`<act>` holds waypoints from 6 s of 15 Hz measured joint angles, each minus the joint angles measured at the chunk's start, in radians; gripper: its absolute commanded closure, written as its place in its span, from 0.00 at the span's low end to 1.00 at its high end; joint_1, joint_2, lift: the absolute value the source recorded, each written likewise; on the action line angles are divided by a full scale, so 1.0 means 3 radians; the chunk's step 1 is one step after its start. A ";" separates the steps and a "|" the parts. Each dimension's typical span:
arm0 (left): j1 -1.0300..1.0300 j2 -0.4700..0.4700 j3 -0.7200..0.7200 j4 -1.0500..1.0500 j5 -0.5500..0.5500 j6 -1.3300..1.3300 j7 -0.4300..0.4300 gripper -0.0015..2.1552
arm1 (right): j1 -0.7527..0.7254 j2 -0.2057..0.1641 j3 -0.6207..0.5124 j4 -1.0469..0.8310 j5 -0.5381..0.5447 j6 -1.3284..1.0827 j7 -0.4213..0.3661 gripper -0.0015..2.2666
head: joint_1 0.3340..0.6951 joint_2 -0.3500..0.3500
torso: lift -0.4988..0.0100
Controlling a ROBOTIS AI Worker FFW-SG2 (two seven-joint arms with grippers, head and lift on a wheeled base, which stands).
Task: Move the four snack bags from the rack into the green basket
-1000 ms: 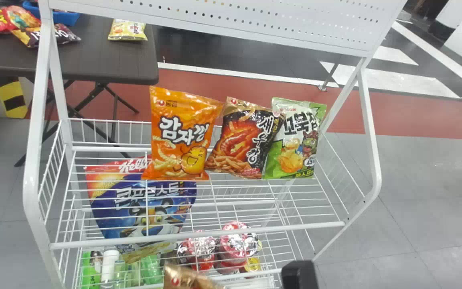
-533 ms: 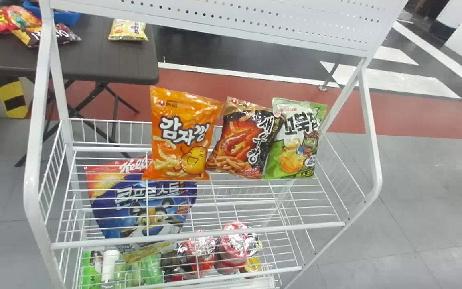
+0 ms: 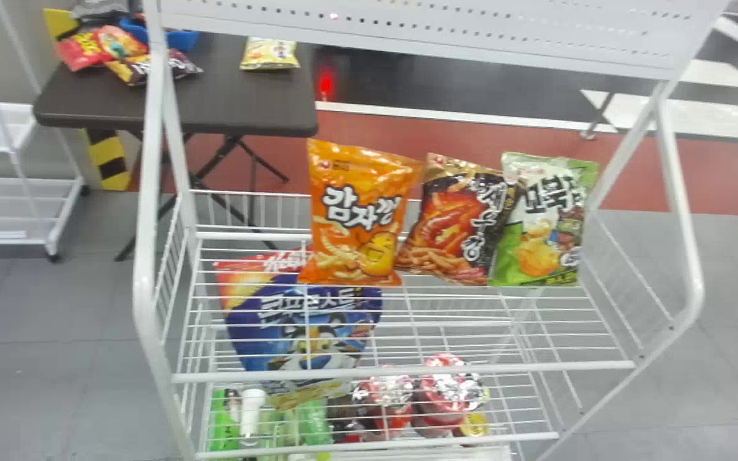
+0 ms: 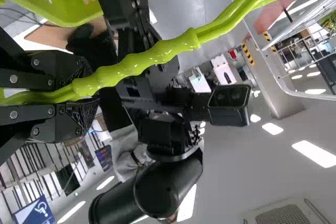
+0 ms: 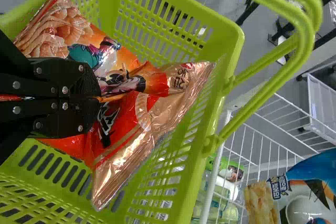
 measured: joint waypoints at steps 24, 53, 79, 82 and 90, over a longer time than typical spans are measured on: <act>0.0013 0.0000 -0.0002 0.0005 0.0002 -0.0005 0.0000 0.92 | -0.1095 0.0399 -0.0696 0.0567 -0.0199 -0.2815 -0.0900 0.04 | 1.00 0.13 | 0.98; -0.0066 0.0002 -0.0027 0.0045 0.0010 -0.0079 0.0000 0.92 | -0.0652 0.0353 -0.1200 -0.1014 -0.0668 -0.0540 -0.0065 0.98 | 1.00 0.10 | 0.98; -0.0012 -0.0015 -0.0032 0.0081 0.0014 -0.0195 0.0030 0.92 | 0.0263 -0.0019 -0.0388 -0.0233 -0.0609 0.0279 0.0275 0.98 | 1.00 0.14 | 0.98; 0.0002 -0.0015 -0.0033 0.0071 0.0009 -0.0196 0.0024 0.92 | -0.0053 0.0012 -0.0163 0.0174 -0.0607 0.0119 0.0199 0.98 | 1.00 0.25 | 0.98; 0.0061 -0.0010 -0.0033 0.0056 0.0005 -0.0253 0.0013 0.92 | -0.0686 0.0229 0.0272 0.1030 -0.0648 -0.0340 0.0094 0.79 | 1.00 0.66 | 0.98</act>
